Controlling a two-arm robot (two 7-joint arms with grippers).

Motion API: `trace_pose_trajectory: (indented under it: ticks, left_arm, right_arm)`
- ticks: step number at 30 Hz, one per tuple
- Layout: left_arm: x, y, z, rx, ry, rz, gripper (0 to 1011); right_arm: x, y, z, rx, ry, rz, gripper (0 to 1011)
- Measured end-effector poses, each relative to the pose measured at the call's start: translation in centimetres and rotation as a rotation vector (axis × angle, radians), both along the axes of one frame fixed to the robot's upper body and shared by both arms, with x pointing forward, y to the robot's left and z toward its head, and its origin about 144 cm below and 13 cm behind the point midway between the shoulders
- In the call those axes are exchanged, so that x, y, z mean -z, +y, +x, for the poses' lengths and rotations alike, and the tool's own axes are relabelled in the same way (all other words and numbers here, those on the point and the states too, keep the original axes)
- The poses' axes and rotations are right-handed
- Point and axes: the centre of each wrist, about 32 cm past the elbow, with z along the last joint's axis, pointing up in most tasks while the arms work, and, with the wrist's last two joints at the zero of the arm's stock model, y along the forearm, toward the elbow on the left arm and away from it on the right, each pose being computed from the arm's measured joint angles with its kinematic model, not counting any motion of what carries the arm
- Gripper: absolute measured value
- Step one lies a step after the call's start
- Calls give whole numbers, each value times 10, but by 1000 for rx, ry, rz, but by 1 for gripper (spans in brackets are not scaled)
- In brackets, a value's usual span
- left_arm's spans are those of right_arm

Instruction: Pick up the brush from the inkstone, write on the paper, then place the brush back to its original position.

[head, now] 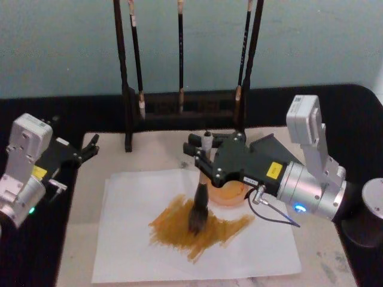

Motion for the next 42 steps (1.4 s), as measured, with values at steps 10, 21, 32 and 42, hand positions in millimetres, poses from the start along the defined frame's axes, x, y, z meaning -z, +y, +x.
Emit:
trace_pose_trajectory:
  ticks: [10,21,32,42]
  left_arm:
    - [0,0,0,0,0,0,1010]
    - [0,0,0,0,0,0,1010]
    - [0,0,0,0,0,0,1010]
    - [0,0,0,0,0,0,1010]
  right_arm:
    - [-8,-9,1,36,-30,-7,152]
    - [-11,-7,1,24,-37,12,152]
    - [-13,3,-1,-20,-30,74,152]
    - [-14,27,-10,-132,-7,143,152]
